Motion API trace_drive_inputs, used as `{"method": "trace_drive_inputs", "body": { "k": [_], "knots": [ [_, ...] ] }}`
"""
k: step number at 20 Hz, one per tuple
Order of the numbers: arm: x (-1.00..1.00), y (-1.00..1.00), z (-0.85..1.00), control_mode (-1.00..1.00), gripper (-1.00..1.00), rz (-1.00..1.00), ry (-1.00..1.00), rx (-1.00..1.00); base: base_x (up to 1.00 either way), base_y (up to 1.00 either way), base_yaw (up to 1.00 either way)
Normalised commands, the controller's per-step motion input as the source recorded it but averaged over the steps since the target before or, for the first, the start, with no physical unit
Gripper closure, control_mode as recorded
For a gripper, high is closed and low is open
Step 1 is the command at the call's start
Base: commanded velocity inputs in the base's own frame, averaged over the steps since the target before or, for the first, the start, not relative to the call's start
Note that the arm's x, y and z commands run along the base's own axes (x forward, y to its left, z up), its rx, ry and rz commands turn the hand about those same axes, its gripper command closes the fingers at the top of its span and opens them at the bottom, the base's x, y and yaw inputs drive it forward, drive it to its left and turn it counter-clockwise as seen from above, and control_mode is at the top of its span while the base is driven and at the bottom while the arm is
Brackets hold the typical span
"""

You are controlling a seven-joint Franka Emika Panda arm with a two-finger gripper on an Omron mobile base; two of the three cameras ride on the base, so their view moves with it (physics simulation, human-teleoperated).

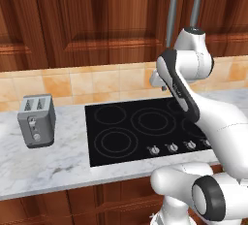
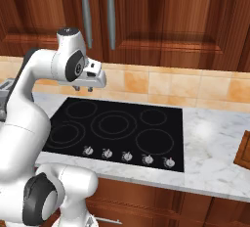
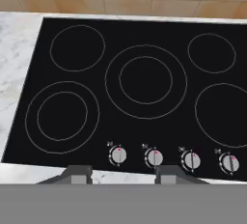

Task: Open the cabinet, retrieve the rolling pin, and place it next to the meat on the cutting board to prepare for tenderizing.

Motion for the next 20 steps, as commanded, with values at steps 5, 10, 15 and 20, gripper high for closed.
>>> {"method": "trace_drive_inputs", "body": {
  "k": [5, 10, 15, 20],
  "knots": [
    [-0.3, 0.01, 0.0, -1.0, -1.0, -0.01, -0.11, -0.06, 0.0, 0.0, 0.0],
    [-0.67, -0.14, 0.04, -1.0, -1.0, -0.02, -0.31, -0.15, 0.0, 0.0, 0.0],
    [-0.59, -0.06, 0.14, -1.0, -1.0, 0.0, -0.31, -0.03, 0.0, 0.0, 0.0],
    [-0.54, -0.18, 0.3, -1.0, -1.0, 0.0, -0.26, 0.0, 0.0, 0.0, 0.0]
  ]
}}
